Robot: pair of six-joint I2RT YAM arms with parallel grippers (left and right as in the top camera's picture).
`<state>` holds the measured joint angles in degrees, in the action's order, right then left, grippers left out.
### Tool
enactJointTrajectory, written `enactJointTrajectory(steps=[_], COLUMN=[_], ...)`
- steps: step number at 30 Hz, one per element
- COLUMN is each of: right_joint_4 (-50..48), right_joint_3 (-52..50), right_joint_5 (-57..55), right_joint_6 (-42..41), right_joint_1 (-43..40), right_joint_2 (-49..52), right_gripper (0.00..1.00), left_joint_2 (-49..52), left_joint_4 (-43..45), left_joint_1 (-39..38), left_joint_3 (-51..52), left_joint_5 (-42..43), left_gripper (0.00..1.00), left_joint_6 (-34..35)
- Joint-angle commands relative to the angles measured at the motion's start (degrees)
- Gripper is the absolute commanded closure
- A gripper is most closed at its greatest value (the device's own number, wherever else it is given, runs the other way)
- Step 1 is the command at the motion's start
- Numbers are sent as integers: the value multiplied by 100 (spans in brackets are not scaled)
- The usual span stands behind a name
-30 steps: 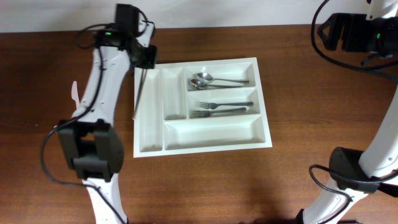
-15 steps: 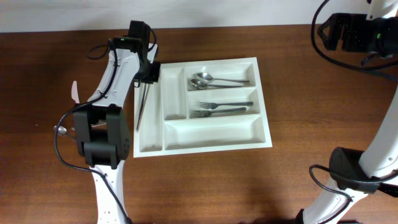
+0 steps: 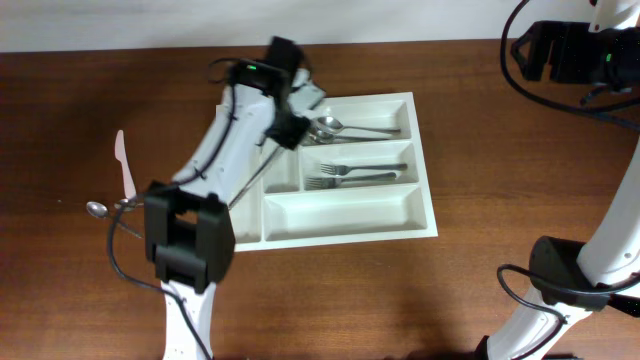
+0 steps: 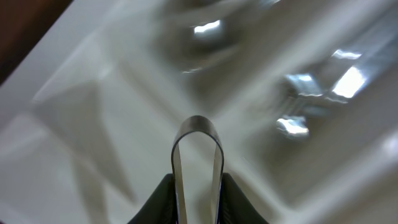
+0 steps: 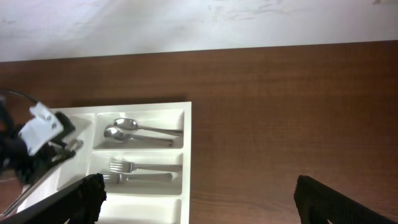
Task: Pack container
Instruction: 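Lift the tongs with the left gripper and swing them over the tray, then lower the tongs into the bottom long compartment with the left gripper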
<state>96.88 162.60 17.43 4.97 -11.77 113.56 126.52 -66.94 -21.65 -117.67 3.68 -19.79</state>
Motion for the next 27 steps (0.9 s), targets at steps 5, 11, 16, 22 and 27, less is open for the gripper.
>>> enactJointTrajectory(steps=[5,11,16,22,27], right_joint_4=[-17,-17,-17,-17,-17], right_joint_3=[63,63,63,63,63], right_joint_5=[-9,-9,-9,-9,-9], right_joint_6=[9,9,9,9,9], right_joint_1=[-22,-22,-22,-22,-22], right_joint_2=[33,33,33,33,33], right_gripper=[1,1,1,1,1], left_joint_2=[-505,-501,-470,-461,-461], left_joint_4=[-588,-859,-319,68,382], left_joint_1=[-732,-1438,-1834,-1897,-1897], left_joint_3=[-52,35,437,1023,1340], left_joint_5=[710,929,1309,1353,1353], left_gripper=[98,98,98,98,98], left_joint_6=[-1421,-2048,-2343,-2347,-2361])
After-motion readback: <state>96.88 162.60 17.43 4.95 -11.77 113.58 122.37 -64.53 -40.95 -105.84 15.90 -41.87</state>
